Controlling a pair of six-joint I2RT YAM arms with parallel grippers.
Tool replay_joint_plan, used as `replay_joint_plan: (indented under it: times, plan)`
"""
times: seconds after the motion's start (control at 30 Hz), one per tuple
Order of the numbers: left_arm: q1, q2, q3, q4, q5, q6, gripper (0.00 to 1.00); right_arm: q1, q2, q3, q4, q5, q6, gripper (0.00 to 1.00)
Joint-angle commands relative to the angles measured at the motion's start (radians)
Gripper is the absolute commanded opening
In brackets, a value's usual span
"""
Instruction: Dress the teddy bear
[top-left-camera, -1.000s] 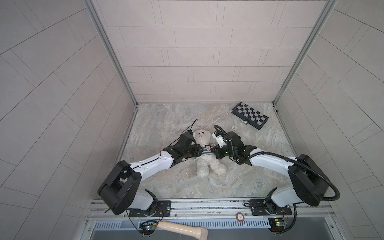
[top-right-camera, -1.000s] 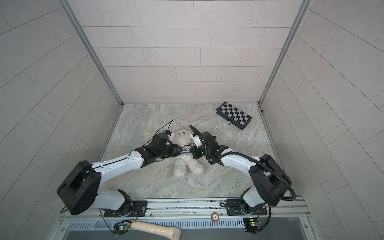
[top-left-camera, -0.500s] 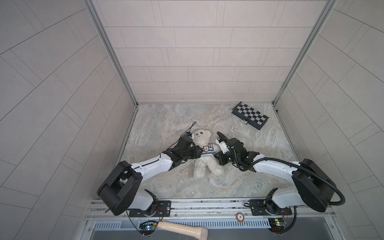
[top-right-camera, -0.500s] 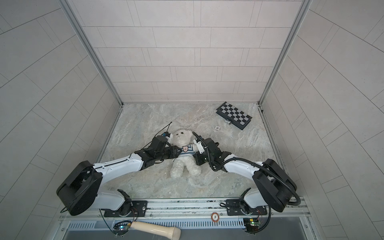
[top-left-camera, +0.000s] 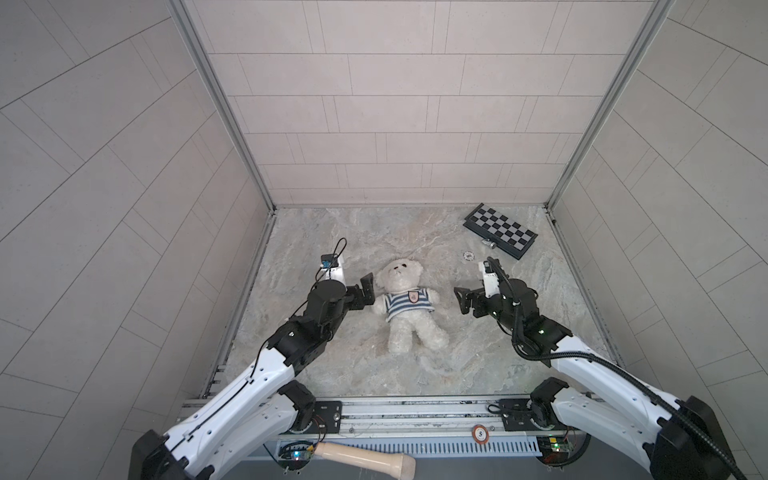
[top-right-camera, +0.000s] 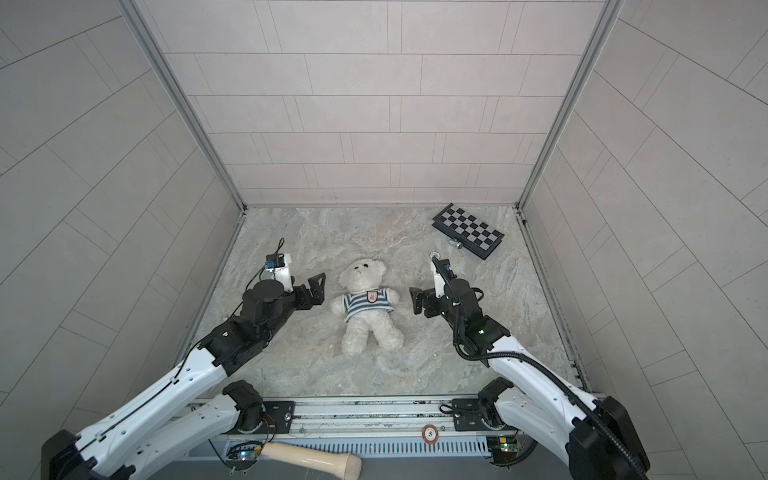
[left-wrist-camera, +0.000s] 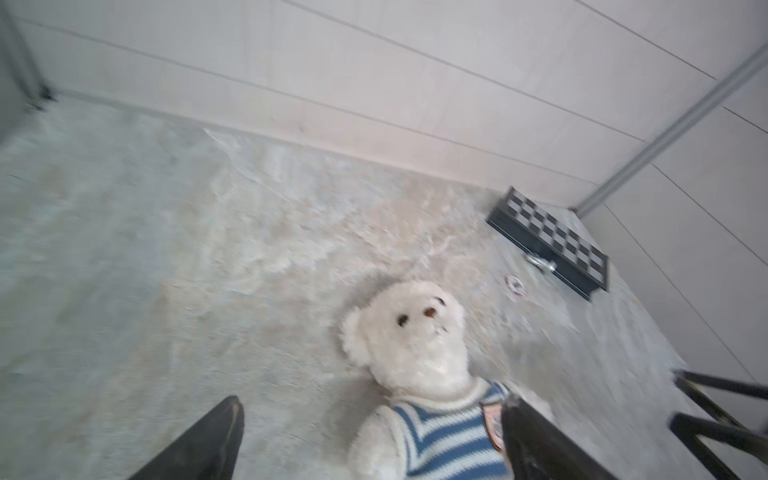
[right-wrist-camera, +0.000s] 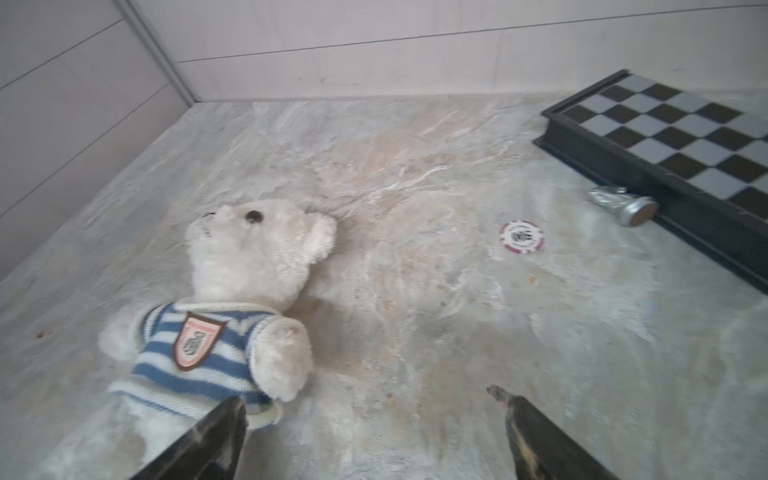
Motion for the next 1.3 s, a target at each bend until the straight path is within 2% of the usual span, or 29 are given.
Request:
replay_joint_plan:
  times: [0.0,0.13,0.2,0.27,0.4,0.47,0.53,0.7,0.73,0.77,0.8,0.83,0.87,0.9,0.97,1.0,1.03,1.07,1.1,1.17,1.27]
  plan:
    - [0.038,-0.028,-0.037,-0.004,-0.253,0.104,1.00,-0.078,-0.060,-0.048,0.019,0.168,-0.042,0.99]
    - [0.082,0.008,-0.089,0.137,-0.341,0.186,1.00,-0.143,-0.098,-0.123,0.140,0.288,-0.112,0.99]
    - [0.166,0.050,-0.122,0.231,-0.344,0.197,1.00,-0.176,-0.087,-0.158,0.225,0.299,-0.163,0.99]
    - [0.227,0.104,-0.152,0.312,-0.335,0.197,1.00,-0.206,-0.058,-0.165,0.267,0.349,-0.158,0.99]
    - [0.313,0.259,-0.159,0.412,-0.369,0.213,1.00,-0.255,0.055,-0.167,0.398,0.362,-0.219,0.99]
    - [0.320,0.327,-0.155,0.494,-0.407,0.258,1.00,-0.292,0.125,-0.160,0.439,0.326,-0.221,0.99]
    - [0.333,0.387,-0.175,0.618,-0.409,0.293,1.00,-0.345,0.197,-0.168,0.528,0.229,-0.214,0.99]
    - [0.354,0.582,-0.191,0.864,-0.422,0.380,1.00,-0.419,0.384,-0.163,0.717,0.152,-0.204,0.99]
    - [0.356,0.596,-0.188,0.896,-0.395,0.410,1.00,-0.434,0.427,-0.163,0.767,0.127,-0.204,0.99]
    - [0.373,0.612,-0.206,0.968,-0.319,0.439,1.00,-0.446,0.467,-0.162,0.799,0.111,-0.204,0.99]
    - [0.387,0.635,-0.205,0.962,-0.307,0.414,1.00,-0.465,0.491,-0.157,0.832,0.080,-0.200,0.99]
    - [0.399,0.677,-0.232,1.083,-0.290,0.438,1.00,-0.481,0.499,-0.151,0.829,0.042,-0.220,0.99]
    - [0.401,0.656,-0.224,1.013,-0.237,0.429,1.00,-0.484,0.516,-0.148,0.837,0.057,-0.214,0.99]
    - [0.405,0.656,-0.225,1.018,-0.190,0.435,1.00,-0.494,0.541,-0.143,0.847,0.047,-0.206,0.99]
    - [0.416,0.688,-0.258,1.101,-0.112,0.452,1.00,-0.500,0.636,-0.158,0.982,-0.017,-0.217,1.00]
    - [0.428,0.727,-0.283,1.204,-0.108,0.453,1.00,-0.499,0.674,-0.174,1.063,-0.040,-0.231,0.99]
    - [0.431,0.729,-0.281,1.203,-0.093,0.458,1.00,-0.495,0.715,-0.186,1.116,-0.027,-0.235,0.99]
    - [0.432,0.703,-0.260,1.113,-0.078,0.446,1.00,-0.498,0.739,-0.194,1.172,-0.016,-0.213,1.00]
    - [0.436,0.720,-0.263,1.151,-0.080,0.450,1.00,-0.499,0.718,-0.192,1.135,-0.007,-0.220,1.00]
    - [0.442,0.709,-0.256,1.114,-0.074,0.440,1.00,-0.497,0.702,-0.164,1.057,0.002,-0.223,1.00]
    - [0.442,0.707,-0.261,1.127,-0.074,0.442,1.00,-0.491,0.708,-0.153,1.049,0.006,-0.231,0.99]
